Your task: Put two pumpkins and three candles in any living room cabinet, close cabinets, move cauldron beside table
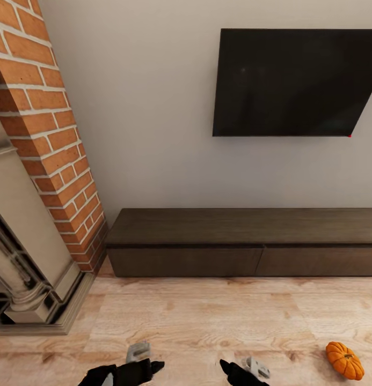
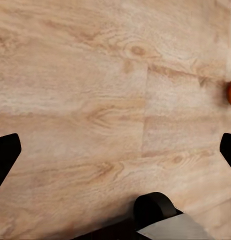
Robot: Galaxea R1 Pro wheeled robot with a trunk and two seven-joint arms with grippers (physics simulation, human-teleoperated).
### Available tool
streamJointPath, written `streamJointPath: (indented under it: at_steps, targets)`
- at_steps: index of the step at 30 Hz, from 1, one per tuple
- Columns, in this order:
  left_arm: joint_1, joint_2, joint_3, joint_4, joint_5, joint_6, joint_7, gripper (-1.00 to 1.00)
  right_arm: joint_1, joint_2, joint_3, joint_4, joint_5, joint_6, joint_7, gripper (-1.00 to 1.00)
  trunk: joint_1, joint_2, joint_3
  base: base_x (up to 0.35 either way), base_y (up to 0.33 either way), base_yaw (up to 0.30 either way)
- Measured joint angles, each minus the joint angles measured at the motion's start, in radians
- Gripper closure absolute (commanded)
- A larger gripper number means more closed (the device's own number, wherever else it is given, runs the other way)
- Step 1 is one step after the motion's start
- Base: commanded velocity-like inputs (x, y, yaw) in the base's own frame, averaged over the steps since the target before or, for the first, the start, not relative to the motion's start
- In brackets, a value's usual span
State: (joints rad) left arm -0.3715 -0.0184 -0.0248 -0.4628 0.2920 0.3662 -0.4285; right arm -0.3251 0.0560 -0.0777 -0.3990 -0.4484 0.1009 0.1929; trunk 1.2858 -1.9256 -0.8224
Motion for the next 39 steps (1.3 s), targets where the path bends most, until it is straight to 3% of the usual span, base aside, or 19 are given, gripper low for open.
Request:
streamJointPath:
  at_steps: [2,3,4,6,8,9,13,16,24,32,39]
  targets:
    - [-0.006,0.027,0.002,-0.154,0.002,0.234,-0.054,-1.00,0.000,-0.034,-0.062,-0.002,-0.053,0.007,0.032,-1.00,0.000,0.000,0.000,0.000,0.000,0.000]
    - [-0.009,0.050,0.007,-0.270,0.002,0.371,-0.074,-1.00,0.000,-0.054,-0.108,-0.004,-0.109,0.015,0.067,-1.00,0.000,0.000,0.000,0.000,0.000,0.000]
    - [-0.009,0.064,0.012,-0.350,0.008,0.441,-0.082,-1.00,0.000,-0.064,-0.130,-0.004,-0.155,0.018,0.092,-1.00,0.000,0.000,0.000,0.000,0.000,0.000]
    - [-0.010,0.083,0.024,-0.454,0.012,0.543,-0.089,-1.00,0.000,-0.083,-0.160,-0.006,-0.238,0.021,0.134,-1.00,0.000,0.000,0.000,0.000,0.000,0.000]
    - [-0.011,0.088,0.030,-0.506,0.023,0.587,-0.094,-1.00,-0.001,-0.097,-0.169,-0.011,-0.294,0.024,0.156,-1.00,0.000,0.000,0.000,0.000,0.000,0.000]
    - [-0.012,0.089,0.031,-0.537,0.046,0.604,-0.102,-1.00,-0.002,-0.103,-0.173,-0.022,-0.327,0.029,0.166,-1.00,0.000,0.000,0.000,0.000,0.000,0.000]
    - [-0.014,0.095,0.025,-0.586,0.145,0.628,-0.121,-1.00,-0.003,-0.112,-0.178,-0.072,-0.396,0.050,0.184,-1.00,0.000,0.000,0.000,0.000,0.000,0.000]
    - [-0.014,0.097,0.026,-0.588,0.174,0.632,-0.125,-1.00,-0.003,-0.114,-0.180,-0.083,-0.427,0.057,0.191,-1.00,0.000,0.000,0.000,0.000,0.000,0.000]
    - [-0.013,0.107,0.024,-0.598,0.278,0.633,-0.128,-1.00,-0.018,-0.134,-0.181,-0.089,-0.606,0.104,0.201,-1.00,0.000,0.000,0.000,0.135,0.000,0.000]
    - [-0.013,0.121,0.022,-0.593,0.325,0.633,-0.129,-1.00,-0.025,-0.146,-0.184,-0.087,-0.645,0.108,0.210,-1.00,-0.001,0.000,0.000,0.326,0.000,0.000]
    - [-0.013,0.122,0.021,-0.597,0.343,0.634,-0.133,-1.00,-0.026,-0.144,-0.181,-0.085,-0.726,0.105,0.233,-1.00,0.000,0.000,0.000,0.118,0.000,0.000]
